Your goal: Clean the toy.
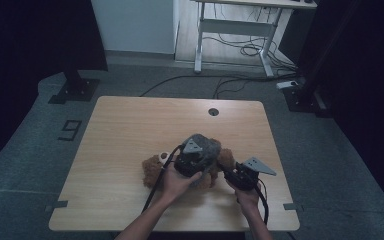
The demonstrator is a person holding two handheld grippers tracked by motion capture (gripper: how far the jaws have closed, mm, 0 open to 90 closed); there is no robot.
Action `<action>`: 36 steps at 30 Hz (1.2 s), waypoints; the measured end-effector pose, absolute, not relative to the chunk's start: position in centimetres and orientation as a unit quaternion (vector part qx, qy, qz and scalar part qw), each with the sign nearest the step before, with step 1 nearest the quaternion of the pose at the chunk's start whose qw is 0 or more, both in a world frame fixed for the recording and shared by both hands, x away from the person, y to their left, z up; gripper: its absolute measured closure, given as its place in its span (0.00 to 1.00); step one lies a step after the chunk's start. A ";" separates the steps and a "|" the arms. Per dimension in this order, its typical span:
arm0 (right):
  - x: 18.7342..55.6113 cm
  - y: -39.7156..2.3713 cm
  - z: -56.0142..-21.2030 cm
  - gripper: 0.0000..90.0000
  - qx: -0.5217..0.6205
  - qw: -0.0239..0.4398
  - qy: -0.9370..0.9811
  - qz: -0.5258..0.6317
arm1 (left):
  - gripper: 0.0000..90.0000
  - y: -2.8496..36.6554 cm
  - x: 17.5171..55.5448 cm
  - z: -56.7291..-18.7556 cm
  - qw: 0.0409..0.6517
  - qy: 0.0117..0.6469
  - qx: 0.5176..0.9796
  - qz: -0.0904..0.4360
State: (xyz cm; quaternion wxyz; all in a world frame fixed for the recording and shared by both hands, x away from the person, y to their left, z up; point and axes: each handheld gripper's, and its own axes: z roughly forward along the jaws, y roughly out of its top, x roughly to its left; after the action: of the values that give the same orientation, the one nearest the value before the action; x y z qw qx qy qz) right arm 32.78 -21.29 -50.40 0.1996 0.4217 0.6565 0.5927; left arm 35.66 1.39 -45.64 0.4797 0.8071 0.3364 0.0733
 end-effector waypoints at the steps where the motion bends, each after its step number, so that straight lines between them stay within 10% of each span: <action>1: 32.7 -21.1 -50.3 0.69 0.419 0.203 0.658 0.592 | 0.92 1.9 35.5 -45.6 0.480 0.338 0.805 0.081; 11: 32.8 -21.3 -50.1 0.69 0.432 0.215 0.647 0.589 | 0.92 7.1 33.9 -45.7 0.446 0.357 0.799 0.188; 36: 32.9 -21.1 -50.5 0.69 0.446 0.211 0.638 0.592 | 0.93 17.3 32.0 -47.9 0.457 0.440 0.748 0.195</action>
State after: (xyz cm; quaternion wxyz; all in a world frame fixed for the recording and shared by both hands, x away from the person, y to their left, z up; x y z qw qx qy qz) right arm 32.93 -21.12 -50.51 0.2107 0.4463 0.6376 0.5916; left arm 31.99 17.29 -47.87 0.4569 0.7481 0.4400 0.1950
